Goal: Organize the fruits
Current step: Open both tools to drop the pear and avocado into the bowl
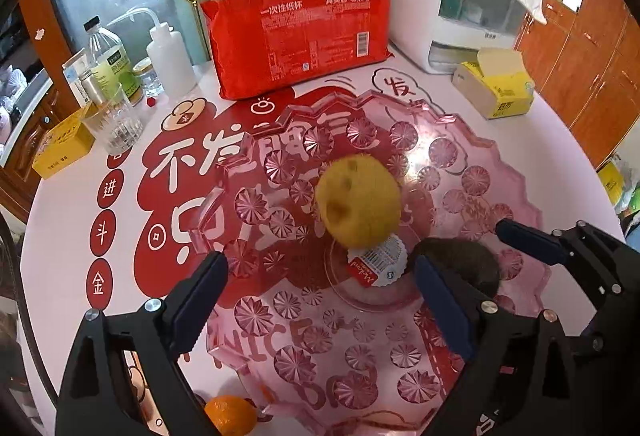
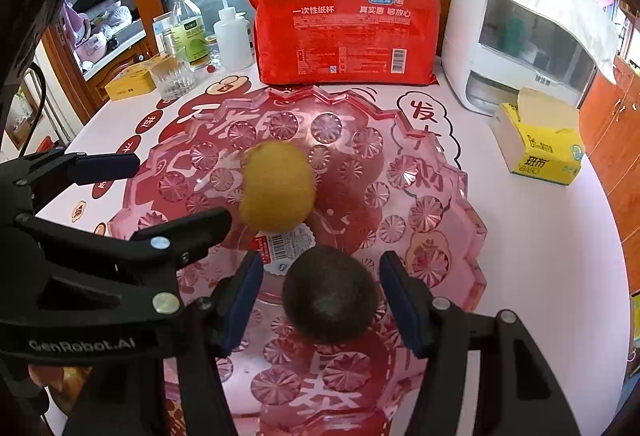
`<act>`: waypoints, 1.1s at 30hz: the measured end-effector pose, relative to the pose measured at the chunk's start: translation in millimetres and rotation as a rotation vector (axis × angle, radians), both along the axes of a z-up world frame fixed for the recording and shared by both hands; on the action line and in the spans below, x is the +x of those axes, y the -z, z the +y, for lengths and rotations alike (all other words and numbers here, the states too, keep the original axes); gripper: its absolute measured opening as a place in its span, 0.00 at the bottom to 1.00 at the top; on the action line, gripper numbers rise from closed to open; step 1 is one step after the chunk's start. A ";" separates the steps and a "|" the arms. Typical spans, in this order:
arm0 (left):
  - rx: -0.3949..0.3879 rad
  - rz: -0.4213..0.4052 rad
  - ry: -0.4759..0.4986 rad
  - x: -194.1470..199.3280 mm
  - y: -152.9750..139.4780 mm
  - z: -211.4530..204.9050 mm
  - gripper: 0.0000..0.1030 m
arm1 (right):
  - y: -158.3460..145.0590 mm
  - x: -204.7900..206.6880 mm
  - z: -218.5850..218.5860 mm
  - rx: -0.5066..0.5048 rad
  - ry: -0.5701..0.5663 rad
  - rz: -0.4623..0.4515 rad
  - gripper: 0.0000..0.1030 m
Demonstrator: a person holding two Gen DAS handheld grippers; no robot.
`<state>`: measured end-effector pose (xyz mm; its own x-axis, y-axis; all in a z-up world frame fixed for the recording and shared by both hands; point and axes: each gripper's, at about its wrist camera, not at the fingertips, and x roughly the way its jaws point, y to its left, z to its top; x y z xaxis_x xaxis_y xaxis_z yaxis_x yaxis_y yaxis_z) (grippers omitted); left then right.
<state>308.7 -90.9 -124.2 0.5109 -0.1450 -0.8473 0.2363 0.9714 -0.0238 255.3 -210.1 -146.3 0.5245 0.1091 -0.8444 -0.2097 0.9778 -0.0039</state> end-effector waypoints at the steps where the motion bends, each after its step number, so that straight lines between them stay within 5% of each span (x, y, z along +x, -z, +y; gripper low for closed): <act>1: -0.009 -0.006 -0.001 -2.5 -1.8 0.9 0.91 | -0.7 -0.9 -0.3 0.004 0.004 0.000 0.59; 11: -0.095 -0.070 -0.036 -31.3 -23.1 23.9 0.91 | -16.3 -18.7 -2.1 0.036 0.047 -0.018 0.59; 33: -0.052 -0.170 -0.051 -132.9 -98.0 82.7 0.91 | -80.0 -101.9 28.4 0.090 0.102 -0.089 0.59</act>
<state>175.8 -8.2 -26.2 0.6540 -0.1562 -0.7402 0.1914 0.9808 -0.0379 153.4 -181.7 -66.3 0.6088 0.1245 -0.7835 -0.1119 0.9912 0.0706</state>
